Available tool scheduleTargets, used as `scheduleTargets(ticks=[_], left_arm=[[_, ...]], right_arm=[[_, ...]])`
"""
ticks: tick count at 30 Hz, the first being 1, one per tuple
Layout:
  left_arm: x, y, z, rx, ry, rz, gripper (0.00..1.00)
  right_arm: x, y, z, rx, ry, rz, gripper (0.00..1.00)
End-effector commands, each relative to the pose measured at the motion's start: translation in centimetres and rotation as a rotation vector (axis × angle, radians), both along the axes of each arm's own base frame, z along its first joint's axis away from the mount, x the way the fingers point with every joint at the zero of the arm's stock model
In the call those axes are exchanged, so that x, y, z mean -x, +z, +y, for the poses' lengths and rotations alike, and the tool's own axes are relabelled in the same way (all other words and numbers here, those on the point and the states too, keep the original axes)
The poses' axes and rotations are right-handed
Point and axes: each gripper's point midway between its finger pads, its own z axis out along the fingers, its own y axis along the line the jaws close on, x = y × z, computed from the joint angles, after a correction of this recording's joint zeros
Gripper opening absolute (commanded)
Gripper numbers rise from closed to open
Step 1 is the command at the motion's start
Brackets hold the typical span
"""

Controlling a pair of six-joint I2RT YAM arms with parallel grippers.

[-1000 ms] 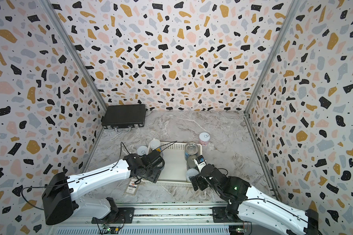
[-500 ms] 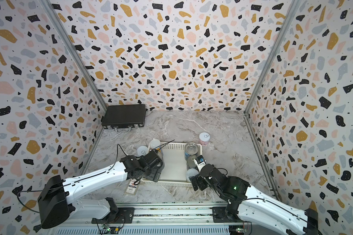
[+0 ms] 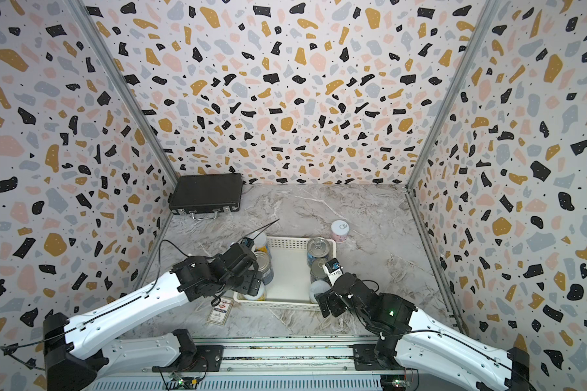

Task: Put the canned food in the basket
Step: Place the canned food in the basket, then pick up the canned food from the center of the board.

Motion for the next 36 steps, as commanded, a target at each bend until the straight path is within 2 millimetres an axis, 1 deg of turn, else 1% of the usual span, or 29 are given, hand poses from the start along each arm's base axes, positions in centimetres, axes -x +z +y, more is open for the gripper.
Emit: scheduleTargets(ticks=[1, 4, 8, 10, 11, 12, 13, 15, 17, 18, 19, 20, 21, 22, 23, 25, 27, 29, 31, 34, 36], left_arm=[[-0.1, 4.5, 0.3, 0.08, 0.018, -0.061, 1.0], [-0.3, 8.3, -0.1, 0.17, 0.012, -0.11, 1.0], [-1.8, 13.3, 0.2, 0.272, 0.006, -0.132, 1.0], [-2.8, 14.4, 0.8, 0.303, 0.02, -0.11, 1.0], [-3.4, 14.5, 1.4, 0.309, 0.033, -0.103, 1.0], [-3.9, 14.4, 1.9, 0.309, 0.041, -0.106, 1.0], [-4.5, 13.8, 2.6, 0.292, 0.049, -0.119, 1.0], [-5.6, 11.9, 4.7, 0.271, 0.115, -0.124, 1.0], [-6.0, 9.7, 6.8, 0.35, 0.171, -0.056, 1.0], [-6.3, 9.1, 7.7, 0.386, 0.184, -0.048, 1.0], [-6.6, 8.3, 9.2, 0.415, 0.213, -0.041, 1.0], [-6.8, 7.5, 10.6, 0.417, 0.253, -0.037, 1.0], [-6.6, 6.2, 12.8, 0.378, 0.349, -0.019, 1.0], [-6.3, 5.3, 13.4, 0.385, 0.372, 0.002, 1.0], [-6.0, 5.2, 13.2, 0.405, 0.353, 0.005, 1.0], [-5.5, 5.3, 12.5, 0.441, 0.317, -0.014, 1.0], [-4.9, 5.0, 12.8, 0.426, 0.321, -0.032, 1.0], [-4.4, 3.8, 13.3, 0.397, 0.349, -0.017, 1.0], [-4.4, 3.4, 13.0, 0.409, 0.342, 0.001, 1.0], [-4.6, 2.8, 12.6, 0.425, 0.328, 0.043, 1.0], [-4.6, 2.7, 12.4, 0.426, 0.321, 0.054, 1.0]], right_arm=[[0.0, 0.1, -0.5, 0.005, -0.016, -0.001, 1.0], [0.0, 0.2, -0.6, 0.003, -0.018, -0.005, 1.0], [-0.1, 0.2, -0.8, 0.005, -0.027, -0.012, 1.0], [-0.2, 0.4, -1.0, 0.006, -0.035, -0.018, 1.0], [-0.2, 0.5, -1.1, 0.003, -0.04, -0.022, 1.0], [-0.2, 0.7, -1.1, -0.002, -0.042, -0.027, 1.0], [-0.3, 1.0, -1.2, -0.013, -0.046, -0.035, 1.0], [-0.5, 2.1, -1.0, -0.05, -0.047, -0.064, 1.0], [-0.9, 4.1, -0.4, -0.099, -0.045, -0.101, 1.0], [-1.1, 5.1, -0.3, -0.113, -0.051, -0.114, 1.0], [-1.4, 6.4, 0.0, -0.127, -0.053, -0.13, 1.0], [-1.7, 7.7, 0.3, -0.134, -0.052, -0.149, 1.0], [-2.1, 9.1, 0.4, -0.133, -0.058, -0.172, 1.0], [-2.6, 10.7, 0.5, -0.132, -0.074, -0.2, 1.0], [-3.1, 11.9, 0.4, -0.126, -0.089, -0.226, 1.0], [-4.2, 15.2, 0.2, -0.122, -0.128, -0.293, 1.0], [-4.9, 17.9, 0.0, -0.138, -0.162, -0.34, 1.0], [-5.3, 20.3, -0.1, -0.16, -0.188, -0.376, 1.0], [-5.7, 22.5, -0.2, -0.174, -0.208, -0.413, 1.0], [-6.4, 24.8, -0.7, -0.173, -0.243, -0.459, 1.0], [-6.7, 25.9, -0.9, -0.168, -0.259, -0.483, 1.0]])
